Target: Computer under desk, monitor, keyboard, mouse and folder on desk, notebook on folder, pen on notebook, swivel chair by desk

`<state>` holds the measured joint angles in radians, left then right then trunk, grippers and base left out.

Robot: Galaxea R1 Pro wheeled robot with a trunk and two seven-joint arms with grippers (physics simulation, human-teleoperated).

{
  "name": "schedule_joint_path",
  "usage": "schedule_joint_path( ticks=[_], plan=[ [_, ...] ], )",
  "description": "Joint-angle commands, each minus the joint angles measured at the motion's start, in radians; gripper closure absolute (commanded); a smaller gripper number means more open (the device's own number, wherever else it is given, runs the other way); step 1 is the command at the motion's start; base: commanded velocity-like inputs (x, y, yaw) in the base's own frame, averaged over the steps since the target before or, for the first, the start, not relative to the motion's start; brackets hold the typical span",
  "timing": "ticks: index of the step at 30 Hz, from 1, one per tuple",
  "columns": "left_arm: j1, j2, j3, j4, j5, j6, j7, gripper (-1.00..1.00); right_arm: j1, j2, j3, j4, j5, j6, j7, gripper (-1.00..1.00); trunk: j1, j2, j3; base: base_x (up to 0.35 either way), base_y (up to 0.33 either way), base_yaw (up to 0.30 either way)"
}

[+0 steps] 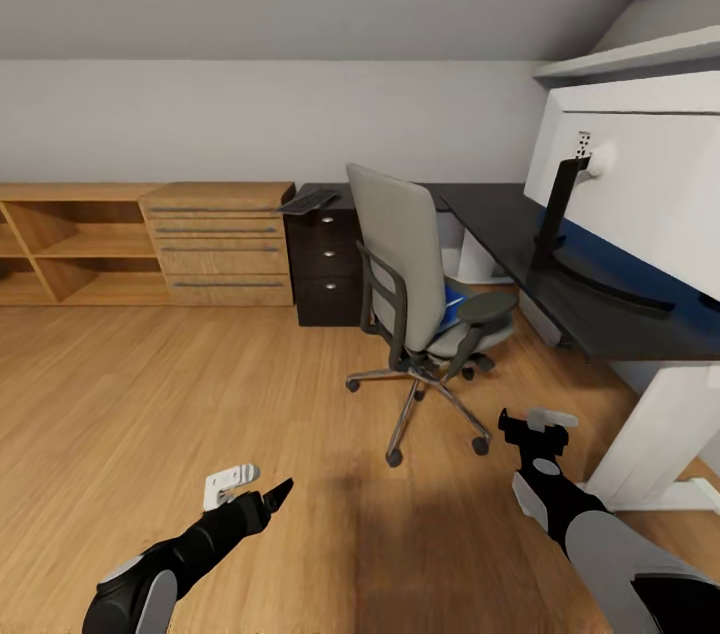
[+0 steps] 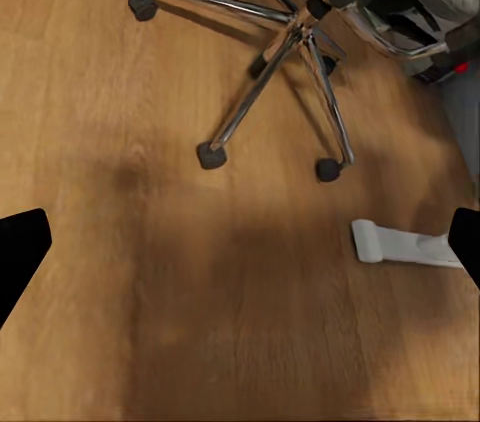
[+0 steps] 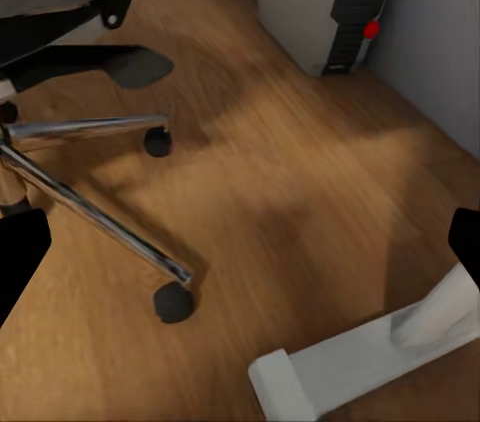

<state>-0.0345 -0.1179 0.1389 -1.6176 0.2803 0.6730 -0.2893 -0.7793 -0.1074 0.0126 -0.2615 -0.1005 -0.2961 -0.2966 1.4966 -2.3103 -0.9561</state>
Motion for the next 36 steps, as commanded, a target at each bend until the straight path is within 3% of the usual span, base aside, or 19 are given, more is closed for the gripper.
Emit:
schedule_joint_path(
  ticks=[1,8,14,17,21,36],
  plan=[
    [-0.001,0.015,0.004,-0.001,0.003,0.009,-0.036,-1.00,-0.001,0.000,0.000,-0.001,-0.015,-0.008,0.003,-1.00,0.004,-0.008,-0.004,0.000,0.000,0.000],
    [-0.001,0.037,0.005,-0.001,0.005,0.010,-0.067,-1.00,0.000,0.000,0.000,0.002,-0.017,-0.077,0.006,-1.00,0.031,-0.057,-0.026,0.000,0.000,0.000],
    [-0.001,0.040,0.005,-0.001,0.005,0.014,-0.071,-1.00,0.001,0.000,0.002,0.004,-0.016,-0.125,0.006,-1.00,0.031,-0.057,-0.026,0.000,0.000,0.000],
    [-0.001,0.043,0.006,0.000,0.005,0.064,-0.070,-1.00,0.001,0.000,0.003,0.006,-0.015,-0.133,0.008,-1.00,0.031,-0.057,-0.026,0.004,0.000,0.000],
    [-0.001,0.044,0.007,0.001,0.004,0.076,-0.070,-1.00,0.001,0.000,0.003,0.007,-0.015,-0.136,0.009,-1.00,0.031,-0.057,-0.026,0.085,-0.016,0.000],
    [-0.001,0.044,0.007,0.002,0.002,0.086,-0.070,-1.00,0.003,0.001,0.003,0.010,-0.014,-0.169,0.009,-1.00,0.031,-0.057,-0.026,0.240,-0.148,0.000]
  ],
)
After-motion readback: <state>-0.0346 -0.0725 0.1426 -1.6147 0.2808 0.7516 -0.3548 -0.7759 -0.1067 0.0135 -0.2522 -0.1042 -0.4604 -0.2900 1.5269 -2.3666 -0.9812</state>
